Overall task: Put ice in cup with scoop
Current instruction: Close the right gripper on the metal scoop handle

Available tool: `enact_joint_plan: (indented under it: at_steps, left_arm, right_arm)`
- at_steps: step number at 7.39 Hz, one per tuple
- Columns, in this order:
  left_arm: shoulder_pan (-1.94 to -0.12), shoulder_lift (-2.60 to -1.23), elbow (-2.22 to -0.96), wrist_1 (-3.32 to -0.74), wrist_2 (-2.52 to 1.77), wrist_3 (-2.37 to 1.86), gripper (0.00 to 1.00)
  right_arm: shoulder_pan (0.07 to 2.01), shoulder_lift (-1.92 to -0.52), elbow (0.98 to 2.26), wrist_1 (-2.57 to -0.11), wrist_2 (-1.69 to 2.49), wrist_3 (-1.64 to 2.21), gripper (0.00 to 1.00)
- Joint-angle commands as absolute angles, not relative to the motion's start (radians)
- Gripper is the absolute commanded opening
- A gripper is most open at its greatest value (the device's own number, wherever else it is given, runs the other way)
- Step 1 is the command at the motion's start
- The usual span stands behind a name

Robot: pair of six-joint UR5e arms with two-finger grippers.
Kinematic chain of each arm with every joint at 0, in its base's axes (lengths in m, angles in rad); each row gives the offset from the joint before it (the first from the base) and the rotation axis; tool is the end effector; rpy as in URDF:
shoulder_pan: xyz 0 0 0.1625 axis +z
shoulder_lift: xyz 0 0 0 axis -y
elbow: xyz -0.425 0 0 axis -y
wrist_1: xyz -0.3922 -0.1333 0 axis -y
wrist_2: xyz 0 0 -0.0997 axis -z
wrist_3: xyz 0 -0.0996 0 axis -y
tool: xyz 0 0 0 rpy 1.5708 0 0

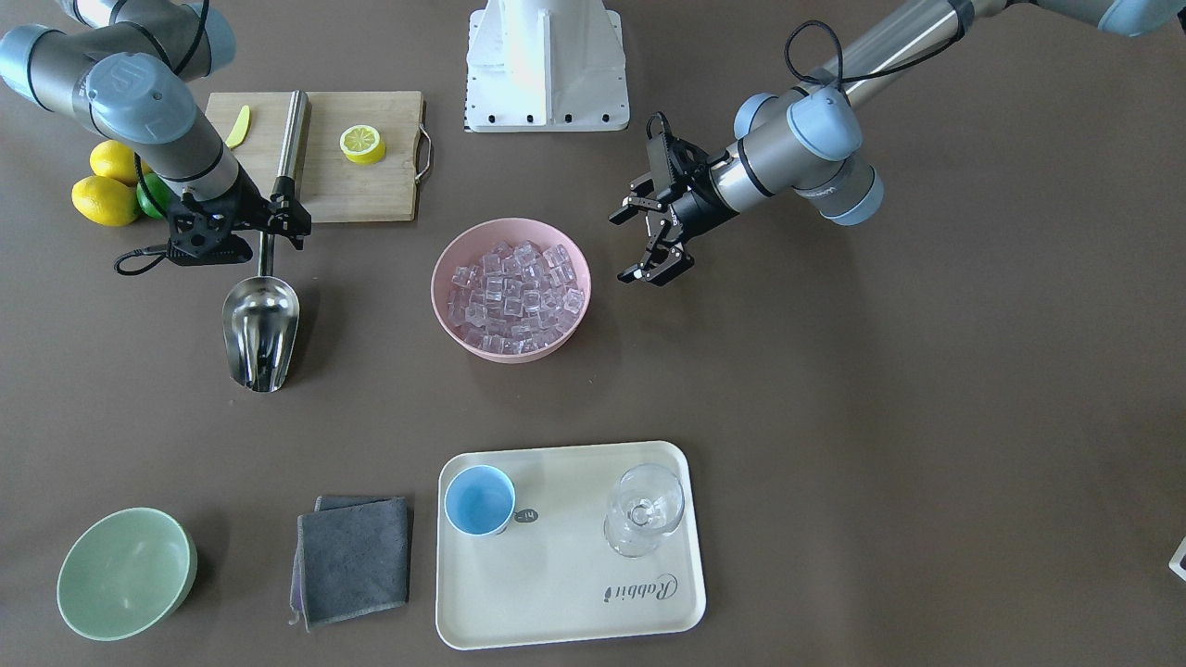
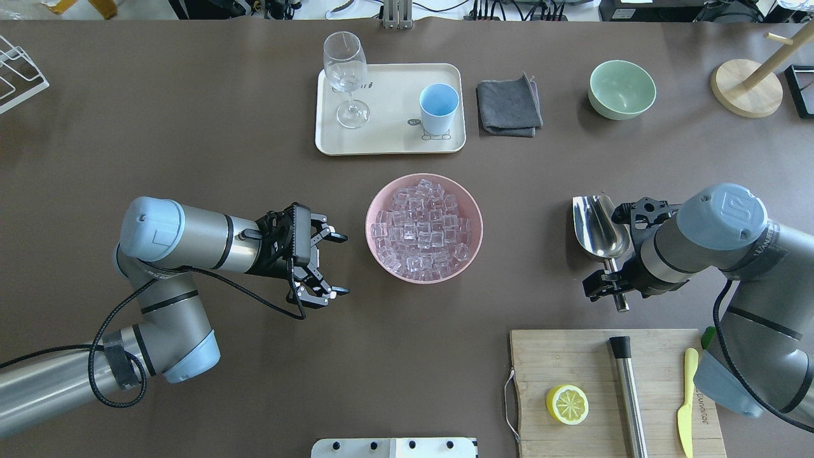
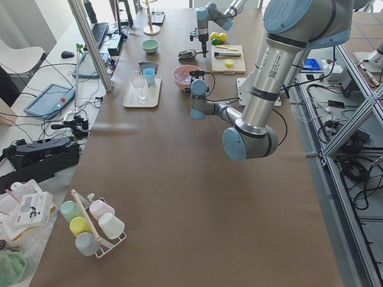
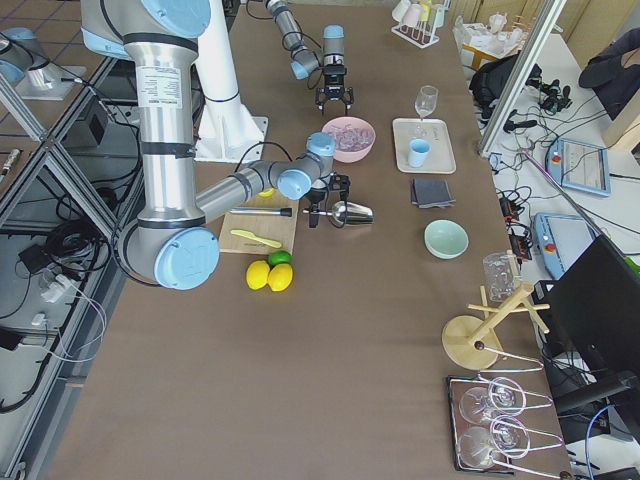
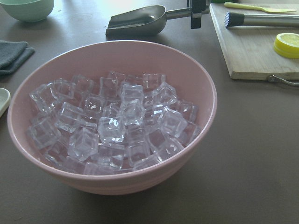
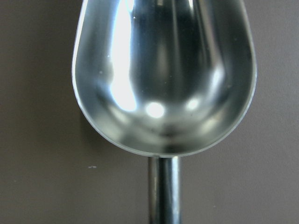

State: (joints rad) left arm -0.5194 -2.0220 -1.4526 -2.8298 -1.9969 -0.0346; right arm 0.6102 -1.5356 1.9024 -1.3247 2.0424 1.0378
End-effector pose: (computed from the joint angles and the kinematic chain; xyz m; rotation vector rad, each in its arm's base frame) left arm 0.5138 -0.3999 0.3152 1.2484 1.1670 1.1126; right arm -0.3705 -0.3665 0.4618 -0.0587 -0.7523 -0.0710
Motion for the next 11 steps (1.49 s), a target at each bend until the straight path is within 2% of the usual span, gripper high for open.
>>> enact_joint_plan:
  at_steps: [1, 2, 3, 11]
  left_arm:
    - [-0.522, -2.034, -1.454, -2.850, -1.913, -0.032, 0.99]
    - [-0.519, -2.034, -1.453, -2.838, -1.917, -0.028, 0.99]
    - [-0.520, -2.034, -1.453, -2.832, -1.916, -0.031, 0.99]
    - [-0.525, -2.031, -1.450, -2.789, -1.910, -0.031, 0.99]
  right_arm:
    - [0.607, -1.537, 1.902, -1.324, 2.043, 1.045, 0.98]
    - [0.609, -1.537, 1.904, -1.324, 2.043, 1.046, 0.66]
    - [0.607, -1.540, 1.905, -1.324, 2.043, 1.051, 0.01]
    - [0.606, -1.546, 1.942, -1.321, 2.042, 1.111, 0.00]
